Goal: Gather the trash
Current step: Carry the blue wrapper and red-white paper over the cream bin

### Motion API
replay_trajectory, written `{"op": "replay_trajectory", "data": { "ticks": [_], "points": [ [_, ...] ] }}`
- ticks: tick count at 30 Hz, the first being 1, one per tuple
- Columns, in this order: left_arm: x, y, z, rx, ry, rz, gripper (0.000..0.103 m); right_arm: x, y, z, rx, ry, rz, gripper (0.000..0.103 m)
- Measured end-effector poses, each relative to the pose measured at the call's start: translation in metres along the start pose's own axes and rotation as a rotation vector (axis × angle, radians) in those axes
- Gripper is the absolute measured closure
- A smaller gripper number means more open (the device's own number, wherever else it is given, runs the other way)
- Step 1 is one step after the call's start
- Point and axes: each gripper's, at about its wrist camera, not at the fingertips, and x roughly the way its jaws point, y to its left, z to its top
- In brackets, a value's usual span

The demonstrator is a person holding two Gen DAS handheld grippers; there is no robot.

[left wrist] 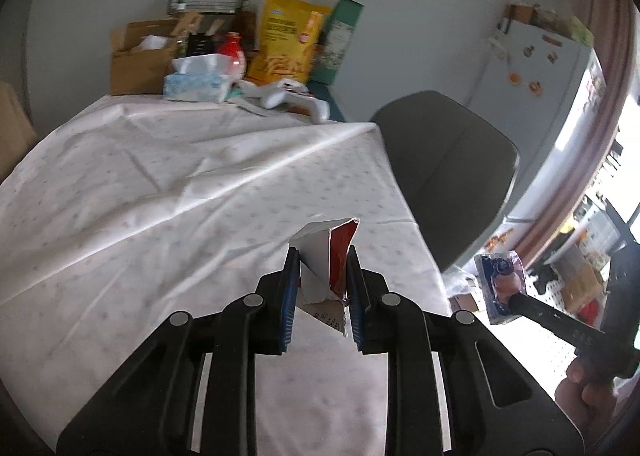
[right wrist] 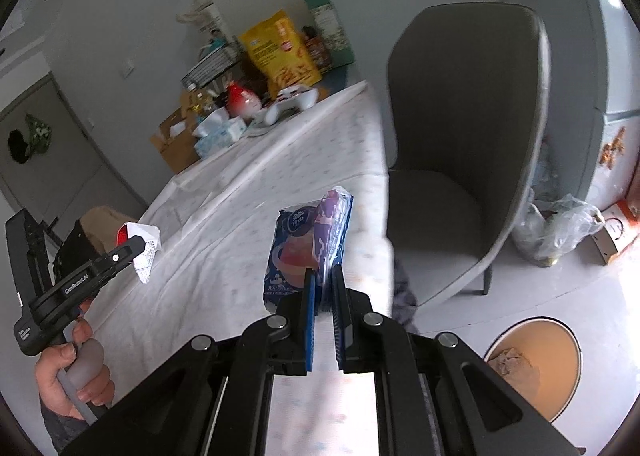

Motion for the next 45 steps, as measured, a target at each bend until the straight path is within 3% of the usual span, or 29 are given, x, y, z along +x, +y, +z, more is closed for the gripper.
{"op": "replay_trajectory", "data": {
  "ticks": [10,31,45],
  "points": [
    [0.026,-0.078,-0.01,0.113,0.05,-0.085,0.08,-0.022,-0.069,-0.002,0.084,-0.026,-0.101,0.094],
    [0.091,-0.237,-0.057,0.333,0.209,-0.232,0.08,-0.055,-0.218,-0.053,0.287,0.01,-0.284,0.094],
    [0.128,-0.261,-0.088,0.396,0.315,-0.23,0.08,-0.026,-0.278,-0.089,0.419,0.08,-0.342,0.091]
  ]
}}
